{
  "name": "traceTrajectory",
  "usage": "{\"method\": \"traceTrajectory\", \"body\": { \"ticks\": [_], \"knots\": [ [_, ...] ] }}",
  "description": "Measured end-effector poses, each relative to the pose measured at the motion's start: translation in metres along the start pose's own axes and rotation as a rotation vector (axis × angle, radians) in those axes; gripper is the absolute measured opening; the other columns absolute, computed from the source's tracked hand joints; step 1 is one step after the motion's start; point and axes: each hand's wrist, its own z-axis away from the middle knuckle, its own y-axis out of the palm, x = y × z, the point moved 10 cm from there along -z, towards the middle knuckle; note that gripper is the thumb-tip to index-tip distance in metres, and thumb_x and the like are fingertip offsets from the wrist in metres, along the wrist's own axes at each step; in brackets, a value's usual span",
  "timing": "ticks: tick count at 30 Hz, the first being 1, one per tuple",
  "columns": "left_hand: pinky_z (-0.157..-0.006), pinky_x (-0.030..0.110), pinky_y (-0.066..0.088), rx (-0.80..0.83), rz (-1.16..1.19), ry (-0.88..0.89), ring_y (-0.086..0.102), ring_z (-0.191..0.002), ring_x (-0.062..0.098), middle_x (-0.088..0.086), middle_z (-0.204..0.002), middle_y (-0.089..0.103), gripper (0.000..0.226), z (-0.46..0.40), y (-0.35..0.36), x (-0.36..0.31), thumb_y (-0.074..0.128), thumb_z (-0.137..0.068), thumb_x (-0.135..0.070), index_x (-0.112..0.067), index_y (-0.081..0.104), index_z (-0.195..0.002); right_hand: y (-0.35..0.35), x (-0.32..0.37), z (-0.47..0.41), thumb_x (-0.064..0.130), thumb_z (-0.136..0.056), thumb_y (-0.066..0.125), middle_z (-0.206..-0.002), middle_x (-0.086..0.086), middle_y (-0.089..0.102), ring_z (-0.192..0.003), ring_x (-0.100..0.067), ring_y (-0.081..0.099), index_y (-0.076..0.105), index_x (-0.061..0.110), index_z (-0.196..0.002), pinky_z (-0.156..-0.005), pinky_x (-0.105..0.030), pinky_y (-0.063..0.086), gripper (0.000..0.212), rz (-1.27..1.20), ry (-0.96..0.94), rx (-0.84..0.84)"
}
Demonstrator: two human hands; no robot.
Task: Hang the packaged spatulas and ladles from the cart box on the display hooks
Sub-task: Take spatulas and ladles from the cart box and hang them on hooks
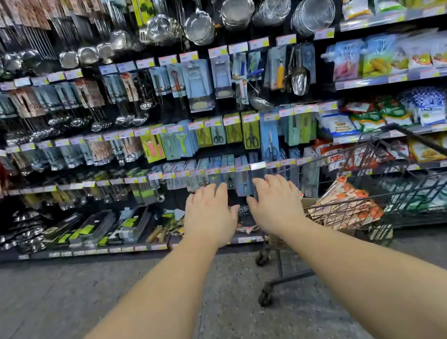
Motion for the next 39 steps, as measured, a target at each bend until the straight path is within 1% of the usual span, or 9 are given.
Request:
{"method": "traceTrajectory", "body": {
  "ticks": [2,4,11,15,18,25,31,35,39],
  "knots": [
    [-0.108,0.042,0.033,-0.010,0.014,-0.007,0.040,-0.129,0.027,0.006,-0.141,0.044,0.059,-0.015,0.013,0.011,0.039,-0.094,-0.049,-0.016,0.031,-0.143,0.014,0.001,-0.014,0.043,-0.096,0.042,-0.133,-0.008,0.050,-0.126,-0.029,0.041,0.046,0.017,-0.133,-0.104,-0.044,0.030,0.045,0.029,0.010,-0.022],
    [-0.104,0.040,0.036,-0.002,0.022,0.004,0.043,-0.125,0.027,0.006,-0.137,0.046,0.058,-0.035,0.032,0.024,0.039,-0.095,-0.048,-0.016,0.032,-0.142,0.032,0.002,-0.030,0.042,-0.096,0.043,-0.129,-0.008,0.051,-0.123,-0.029,0.043,0.048,0.016,-0.131,-0.102,-0.044,0.032,0.044,0.042,0.014,-0.014],
    [-0.103,0.041,0.037,0.052,0.080,0.067,0.041,-0.127,0.027,0.004,-0.140,0.044,0.057,-0.142,0.085,0.074,0.040,-0.094,-0.049,-0.018,0.033,-0.142,0.101,0.007,-0.123,0.041,-0.095,0.043,-0.130,-0.008,0.050,-0.123,-0.029,0.043,0.047,0.018,-0.130,-0.103,-0.044,0.033,0.043,0.022,0.128,0.003],
    [-0.102,0.040,0.038,0.081,0.091,0.166,0.041,-0.128,0.026,0.004,-0.142,0.043,0.057,-0.198,0.116,0.083,0.041,-0.094,-0.048,-0.018,0.033,-0.142,0.135,-0.001,-0.169,0.041,-0.096,0.043,-0.132,-0.009,0.050,-0.125,-0.030,0.042,0.046,0.017,-0.132,-0.103,-0.043,0.033,0.044,0.011,0.217,0.016],
    [-0.104,0.041,0.036,0.155,0.105,0.210,0.038,-0.131,0.026,0.005,-0.145,0.039,0.059,-0.231,0.148,0.079,0.040,-0.095,-0.049,-0.019,0.030,-0.144,0.160,-0.018,-0.196,0.043,-0.096,0.041,-0.132,-0.009,0.049,-0.124,-0.030,0.042,0.044,0.018,-0.134,-0.103,-0.043,0.034,0.045,0.018,0.280,0.071],
    [-0.105,0.042,0.036,0.239,0.120,0.324,0.036,-0.132,0.027,0.004,-0.146,0.037,0.060,-0.318,0.229,0.042,0.039,-0.095,-0.050,-0.019,0.029,-0.145,0.213,-0.098,-0.253,0.042,-0.096,0.040,-0.129,-0.009,0.052,-0.121,-0.030,0.045,0.048,0.017,-0.127,-0.103,-0.044,0.035,0.040,0.010,0.442,0.097],
    [-0.104,0.042,0.037,0.305,0.106,0.387,0.038,-0.131,0.027,0.004,-0.146,0.038,0.060,-0.402,0.302,-0.006,0.040,-0.094,-0.051,-0.020,0.029,-0.144,0.268,-0.190,-0.309,0.043,-0.097,0.038,-0.134,-0.011,0.049,-0.125,-0.031,0.042,0.041,0.017,-0.136,-0.105,-0.044,0.034,0.047,-0.008,0.544,0.150],
    [-0.106,0.042,0.035,0.366,0.085,0.434,0.037,-0.133,0.027,0.004,-0.149,0.036,0.061,-0.454,0.347,-0.035,0.040,-0.094,-0.050,-0.021,0.026,-0.146,0.295,-0.255,-0.327,0.042,-0.096,0.038,-0.133,-0.010,0.048,-0.124,-0.032,0.043,0.042,0.018,-0.133,-0.100,-0.045,0.036,0.044,-0.015,0.656,0.227],
    [-0.102,0.042,0.038,0.432,0.089,0.517,0.040,-0.130,0.028,0.005,-0.144,0.040,0.058,-0.490,0.390,-0.067,0.039,-0.095,-0.051,-0.020,0.030,-0.143,0.306,-0.312,-0.331,0.043,-0.095,0.041,-0.131,-0.010,0.049,-0.120,-0.032,0.045,0.043,0.019,-0.129,-0.099,-0.045,0.039,0.042,0.027,0.782,0.239]
  ]
}}
